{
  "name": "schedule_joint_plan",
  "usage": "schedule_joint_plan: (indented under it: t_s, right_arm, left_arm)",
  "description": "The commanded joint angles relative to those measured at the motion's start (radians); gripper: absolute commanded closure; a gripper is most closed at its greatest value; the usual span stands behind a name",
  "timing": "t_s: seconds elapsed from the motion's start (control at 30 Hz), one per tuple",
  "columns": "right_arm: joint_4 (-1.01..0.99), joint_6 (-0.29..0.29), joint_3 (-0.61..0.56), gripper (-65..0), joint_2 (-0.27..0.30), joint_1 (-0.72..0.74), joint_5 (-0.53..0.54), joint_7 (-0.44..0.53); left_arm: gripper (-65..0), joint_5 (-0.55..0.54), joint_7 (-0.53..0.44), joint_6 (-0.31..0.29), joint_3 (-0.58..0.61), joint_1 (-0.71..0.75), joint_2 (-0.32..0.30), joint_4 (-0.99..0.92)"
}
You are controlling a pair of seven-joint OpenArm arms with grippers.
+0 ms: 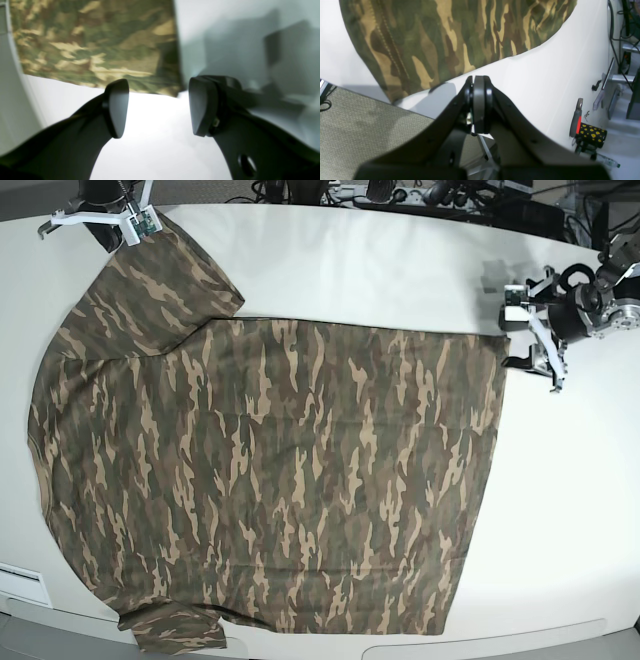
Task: Fold the T-shirt properly
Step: 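Move both grippers to the shirt's shoulder corners and grasp them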
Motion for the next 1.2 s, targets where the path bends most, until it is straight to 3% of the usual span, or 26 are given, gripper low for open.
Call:
schedule_joint_plan:
  t_s: [0.0,0.1,0.27,0.3,0.43,0.47,0.67,0.7,0.8,0.83,0.93,1.1,1.17]
  right_arm:
    - [0.014,-0.011,0.003,0.0,0.006,-0.012,-0.012,0.011]
    - [0.014,-0.011,0.003,0.0,0.006,-0.012,-0.012,0.011]
    - [0.014,-0.011,0.003,0.0,0.006,-0.012,-0.013,0.011]
    - [0.014,-0.011,0.003,0.0,0.006,-0.012,-0.013,0.011]
    - [0.014,-0.010,0.003,0.0,0.006,-0.012,-0.013,0.014]
    - [0.014,-0.010,0.003,0.0,0.006,-0.012,-0.013,0.019]
    - [0.014,-0.011,0.003,0.0,0.006,-0.012,-0.013,0.022]
    - [0.014,-0.011,0.003,0.0,0.006,-0.012,-0.013,0.022]
    - [0.014,-0.011,0.003,0.0,0.006,-0.012,-0.013,0.023]
    - [0.014,-0.011,0.003,0.0,0.006,-0.012,-0.013,0.022]
    - [0.014,-0.011,0.003,0.0,0.006,-0.012,-0.013,0.023]
    - [0.014,-0.011,0.003,0.0,0.006,-0.012,-0.013,0.022]
    - [0.014,-0.011,0.003,0.0,0.006,-0.012,-0.013,0.022]
  left_arm:
    - [-39.0,0.034,0.031,-0.006,0.047,-0.016,-0.014,-0.019]
    - [-39.0,0.070,0.031,0.024,0.149,-0.078,-0.014,-0.028]
    - [-38.2,0.069,0.032,0.023,0.222,-0.146,0.000,-0.028]
    - [-35.2,0.069,0.032,0.023,0.227,-0.157,0.006,-0.028]
    - [-13.3,0.016,0.051,0.023,0.227,-0.173,0.029,-0.027]
    - [-10.9,0.006,0.063,0.023,0.227,-0.172,0.031,-0.024]
    - [-18.9,0.005,0.087,-0.016,0.227,-0.172,0.030,-0.012]
    - [-16.4,0.005,0.087,-0.019,0.227,-0.172,0.030,-0.012]
    - [-1.4,0.005,0.100,-0.015,0.227,-0.172,0.029,-0.007]
    - [-0.5,0.004,0.112,-0.008,0.227,-0.172,0.030,-0.001]
    - [-5.0,0.004,0.141,0.001,0.227,-0.172,0.027,0.027]
    - [-32.4,0.004,0.167,0.000,0.227,-0.172,0.013,0.081]
    - [-38.2,0.004,0.167,0.000,0.227,-0.172,0.010,0.089]
